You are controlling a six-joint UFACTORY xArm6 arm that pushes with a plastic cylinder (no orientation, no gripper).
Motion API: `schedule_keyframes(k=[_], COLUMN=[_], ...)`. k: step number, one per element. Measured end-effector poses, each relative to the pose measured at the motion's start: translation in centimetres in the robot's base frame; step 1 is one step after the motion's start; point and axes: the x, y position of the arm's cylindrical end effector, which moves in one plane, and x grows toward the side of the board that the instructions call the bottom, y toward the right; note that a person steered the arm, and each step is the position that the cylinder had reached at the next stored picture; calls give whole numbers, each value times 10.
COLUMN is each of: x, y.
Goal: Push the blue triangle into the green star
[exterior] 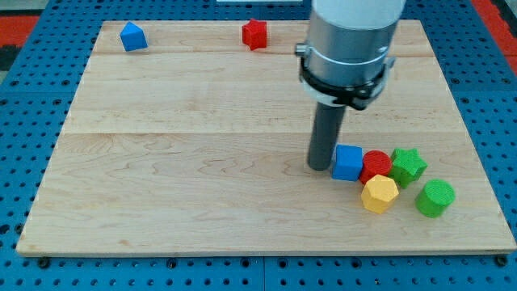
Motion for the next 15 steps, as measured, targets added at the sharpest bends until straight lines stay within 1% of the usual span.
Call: schedule_keyframes(k=[1, 2, 4, 5, 6, 7, 8, 9, 10, 11, 12, 14, 15], x=[-41, -55, -61, -84, -100, -162, -250, -286, -248, -225, -222, -160, -198], y=[-52, -118, -254, -342, -359, -358, -359, -328, -243, -146, -90, 31, 26])
